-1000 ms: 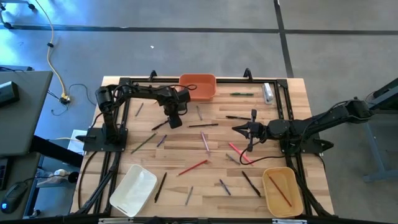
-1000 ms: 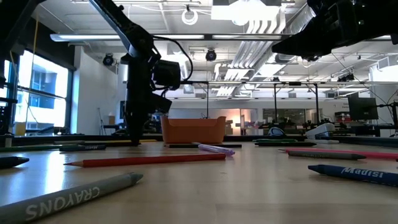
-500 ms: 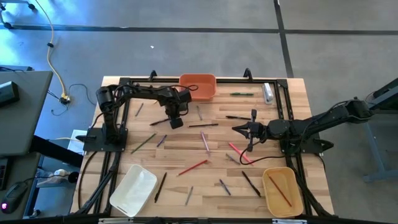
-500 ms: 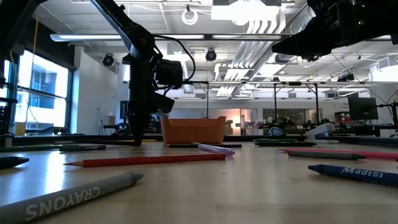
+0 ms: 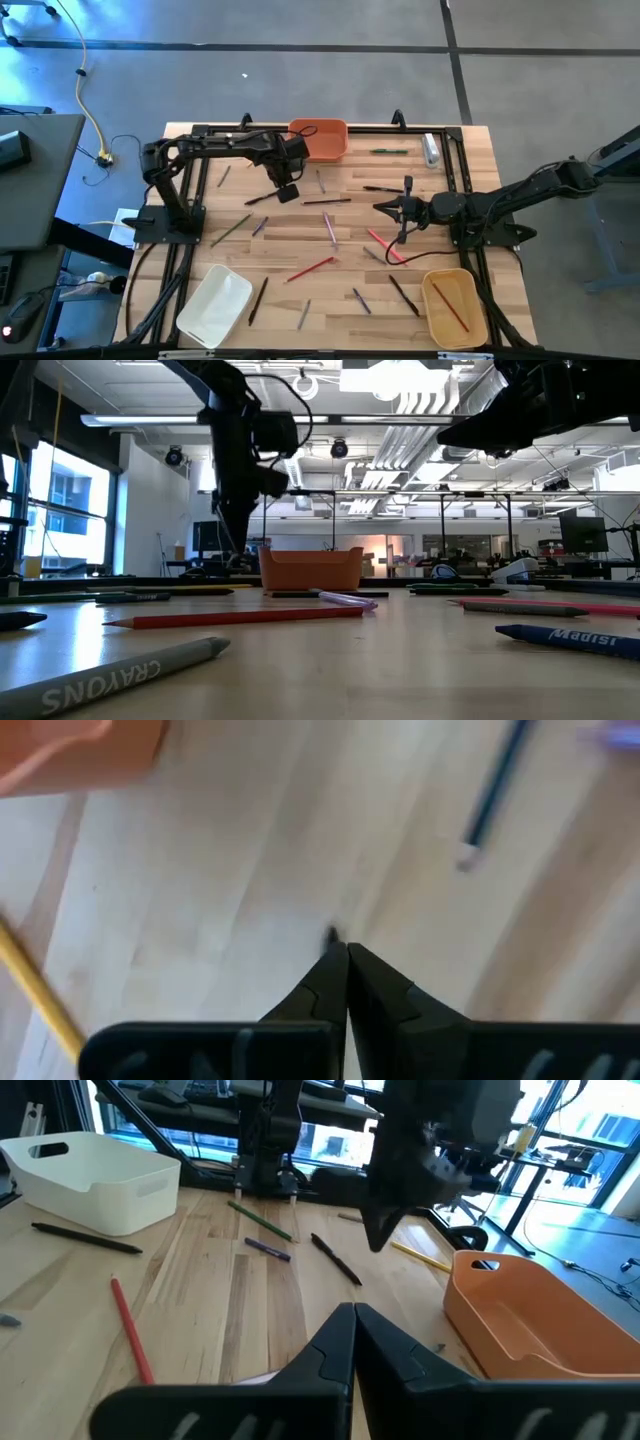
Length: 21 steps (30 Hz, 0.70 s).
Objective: Sort crayons/erasers/pens/pencils in bins
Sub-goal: Put the black pen into the white bin
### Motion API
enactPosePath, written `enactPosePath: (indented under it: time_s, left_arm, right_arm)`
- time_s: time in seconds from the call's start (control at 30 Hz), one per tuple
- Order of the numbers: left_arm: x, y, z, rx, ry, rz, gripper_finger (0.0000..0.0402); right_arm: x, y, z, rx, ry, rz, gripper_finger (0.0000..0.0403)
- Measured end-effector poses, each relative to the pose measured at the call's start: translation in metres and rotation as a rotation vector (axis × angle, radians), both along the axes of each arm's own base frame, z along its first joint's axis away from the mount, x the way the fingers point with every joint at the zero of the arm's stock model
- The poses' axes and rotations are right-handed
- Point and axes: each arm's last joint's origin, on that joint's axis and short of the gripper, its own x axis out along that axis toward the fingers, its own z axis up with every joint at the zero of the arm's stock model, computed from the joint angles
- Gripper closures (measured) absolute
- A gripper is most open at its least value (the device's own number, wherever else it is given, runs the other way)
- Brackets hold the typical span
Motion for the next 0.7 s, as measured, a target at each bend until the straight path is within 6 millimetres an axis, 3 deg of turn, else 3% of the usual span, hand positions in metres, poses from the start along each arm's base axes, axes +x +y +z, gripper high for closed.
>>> enactPosePath:
  time_s: [0.2, 0.47, 0.7]
  left_arm:
    - [-0.005, -0.011, 0.005, -0.027, 0.039, 0.022, 0.0392]
    - [-0.013, -0.011, -0.041, -0.041, 0.041, 0.006, 0.0301]
    - [-0.021, -0.003, -0.055, -0.011, 0.085, -0.006, 0.0249]
  right_arm:
    - [0.000, 0.000, 0.000, 0.003, -0.001, 0.000, 0.0403]
    - [0.000, 0.000, 0.000, 0.004, -0.001, -0.001, 0.0403]
    - [0.000, 0.000, 0.000, 0.000, 0.000, 0.000, 0.0403]
